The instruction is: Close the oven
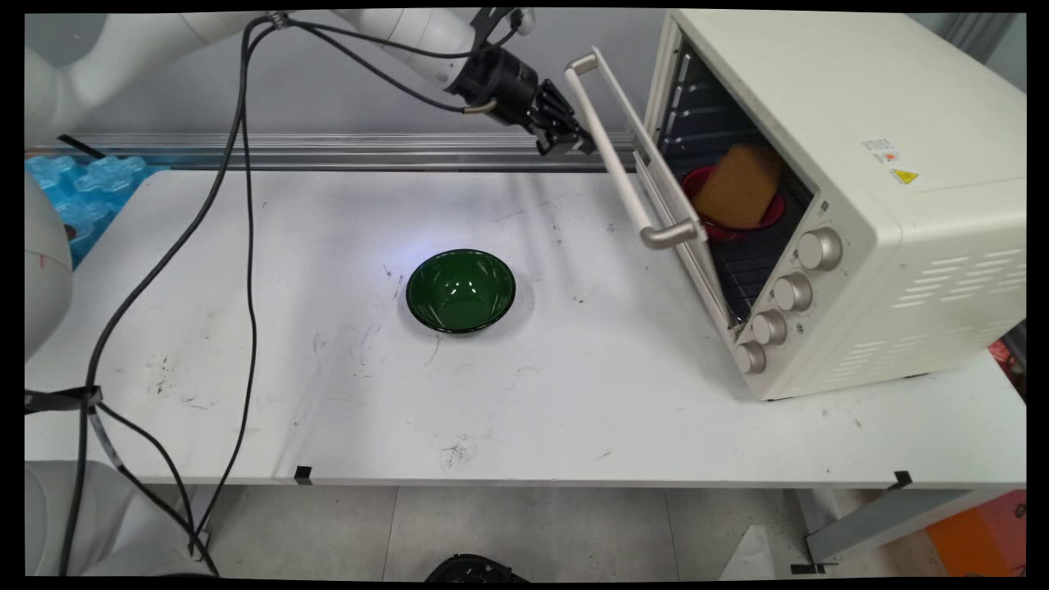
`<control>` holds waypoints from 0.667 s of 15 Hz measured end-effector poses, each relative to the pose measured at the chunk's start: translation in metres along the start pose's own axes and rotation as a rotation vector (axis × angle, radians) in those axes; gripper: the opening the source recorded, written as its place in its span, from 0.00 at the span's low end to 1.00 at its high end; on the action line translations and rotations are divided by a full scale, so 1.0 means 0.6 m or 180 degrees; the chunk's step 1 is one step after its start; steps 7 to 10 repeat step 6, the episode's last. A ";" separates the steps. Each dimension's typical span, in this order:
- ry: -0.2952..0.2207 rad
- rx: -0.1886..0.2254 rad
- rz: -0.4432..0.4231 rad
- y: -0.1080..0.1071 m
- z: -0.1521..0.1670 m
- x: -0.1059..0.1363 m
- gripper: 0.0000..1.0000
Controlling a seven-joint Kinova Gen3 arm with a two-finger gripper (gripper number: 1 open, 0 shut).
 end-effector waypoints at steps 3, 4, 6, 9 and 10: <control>0.0037 -0.0003 0.0008 -0.010 0.008 0.015 0.00; 0.0048 -0.0001 0.0005 -0.013 0.010 0.020 0.00; 0.0050 0.0002 -0.0014 -0.016 0.012 0.026 0.00; 0.0050 0.0002 -0.0014 -0.016 0.012 0.026 0.00; 0.0050 0.0002 -0.0014 -0.016 0.012 0.026 0.00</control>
